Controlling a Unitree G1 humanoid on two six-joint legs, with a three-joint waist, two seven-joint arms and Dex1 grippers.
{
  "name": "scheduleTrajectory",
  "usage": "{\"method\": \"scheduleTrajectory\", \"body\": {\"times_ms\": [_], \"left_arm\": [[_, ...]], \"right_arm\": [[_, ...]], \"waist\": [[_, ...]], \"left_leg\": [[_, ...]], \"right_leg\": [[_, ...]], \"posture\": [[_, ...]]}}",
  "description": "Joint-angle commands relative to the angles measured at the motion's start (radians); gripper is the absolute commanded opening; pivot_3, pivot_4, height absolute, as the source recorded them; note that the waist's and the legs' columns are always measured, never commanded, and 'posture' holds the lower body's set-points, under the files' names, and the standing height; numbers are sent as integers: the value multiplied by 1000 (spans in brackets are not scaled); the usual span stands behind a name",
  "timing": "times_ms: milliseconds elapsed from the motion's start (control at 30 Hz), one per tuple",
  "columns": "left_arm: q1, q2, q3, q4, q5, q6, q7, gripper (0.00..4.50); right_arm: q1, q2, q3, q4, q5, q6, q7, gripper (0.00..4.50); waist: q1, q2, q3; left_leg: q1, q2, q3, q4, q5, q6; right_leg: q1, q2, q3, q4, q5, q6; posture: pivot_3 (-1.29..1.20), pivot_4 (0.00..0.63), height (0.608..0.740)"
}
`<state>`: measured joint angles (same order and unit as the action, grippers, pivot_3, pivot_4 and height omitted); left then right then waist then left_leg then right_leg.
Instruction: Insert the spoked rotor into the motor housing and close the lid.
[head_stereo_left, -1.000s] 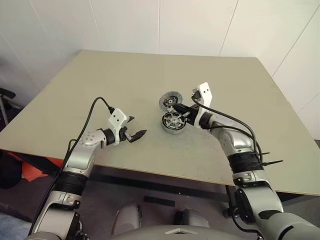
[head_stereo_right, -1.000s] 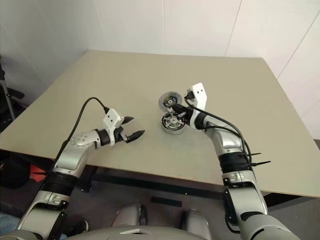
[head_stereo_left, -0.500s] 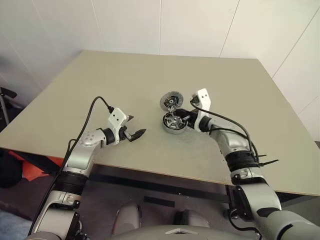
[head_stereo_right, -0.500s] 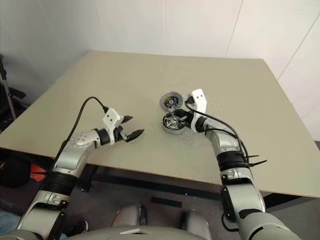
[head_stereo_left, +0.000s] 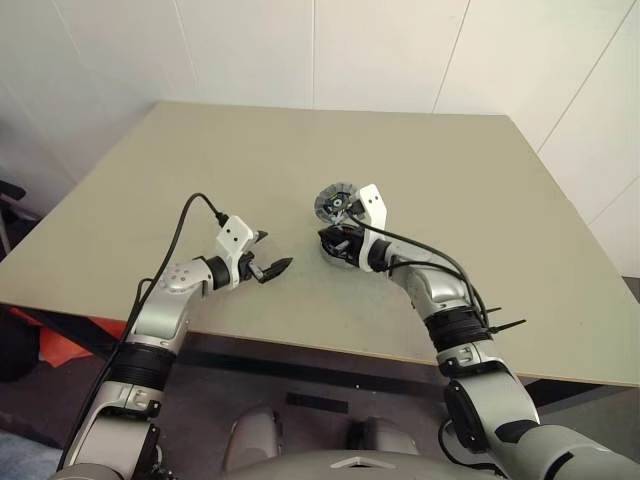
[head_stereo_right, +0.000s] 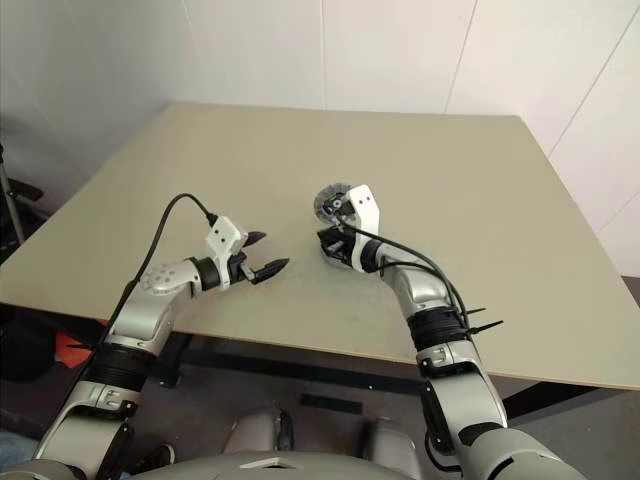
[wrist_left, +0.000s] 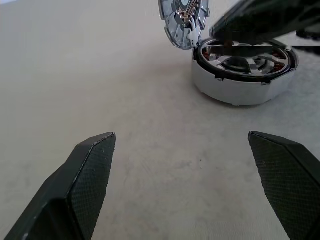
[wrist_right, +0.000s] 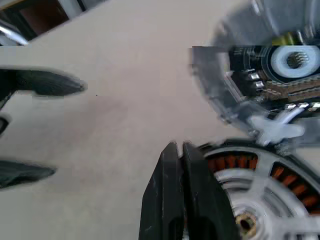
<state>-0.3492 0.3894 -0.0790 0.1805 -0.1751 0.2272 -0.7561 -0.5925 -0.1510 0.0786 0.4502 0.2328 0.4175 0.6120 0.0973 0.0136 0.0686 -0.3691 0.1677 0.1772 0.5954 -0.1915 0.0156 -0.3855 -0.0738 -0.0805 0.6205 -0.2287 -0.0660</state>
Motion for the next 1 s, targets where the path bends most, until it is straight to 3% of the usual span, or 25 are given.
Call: {"method": "scheduleTrajectory", "body": {"times_ms": [33, 300, 400, 533, 667, 900, 1000], "left_arm": [[-14, 4, 13, -44, -9, -3, 4, 4500], [2, -6, 4, -55, -6, -3, 10, 4500], [1, -10, 2, -55, -6, -3, 11, 4500], [-7, -15, 0, -41, -4, -8, 8, 4500], [-16, -23, -5, -28, -1, -13, 6, 4500], [-13, -14, 2, -34, 0, -13, 6, 4500], [-11, -6, 12, -39, -2, -10, 10, 4500]], "right_arm": [[-29, -1, -29, 46, -12, -40, -26, 147], [-56, -80, -86, -128, 84, 22, 81, 147], [-80, -147, -104, -228, 122, 40, 156, 147], [-111, -242, -70, -208, 81, 17, 231, 147], [-157, -230, -62, -60, 40, -30, 210, 147], [-137, -106, -40, 133, -13, -110, 160, 147], [-115, -79, -36, 139, -25, -116, 142, 147]], "waist": [[-1, 0, 0], [0, 0, 0], [0, 0, 0], [0, 0, 0], [-1, -1, 0], [-1, 0, 0], [1, 0, 0]], "left_leg": [[1, 0, 0, 0, 0, 0], [0, 0, 0, 0, 0, 0], [-2, 0, 0, 0, 0, 1], [-1, 0, 0, 0, -1, 1], [1, 0, 0, 0, -1, 2], [-3, 0, 0, 0, -1, 2], [-6, 0, 0, 1, -1, 2]], "right_leg": [[1, 0, 0, 0, 0, 0], [0, 0, 0, 0, 0, 0], [-1, 0, 0, 0, 0, 0], [-1, 0, 0, 0, 0, 0], [0, 0, 0, 0, 0, 0], [-3, 0, 0, 1, 0, -1], [-5, 0, 0, 1, 0, -1]], "posture": [[0, 0, 740], [0, 0, 740], [0, 0, 740], [0, 0, 740], [0, 0, 740], [0, 0, 740], [0, 0, 740]]}}
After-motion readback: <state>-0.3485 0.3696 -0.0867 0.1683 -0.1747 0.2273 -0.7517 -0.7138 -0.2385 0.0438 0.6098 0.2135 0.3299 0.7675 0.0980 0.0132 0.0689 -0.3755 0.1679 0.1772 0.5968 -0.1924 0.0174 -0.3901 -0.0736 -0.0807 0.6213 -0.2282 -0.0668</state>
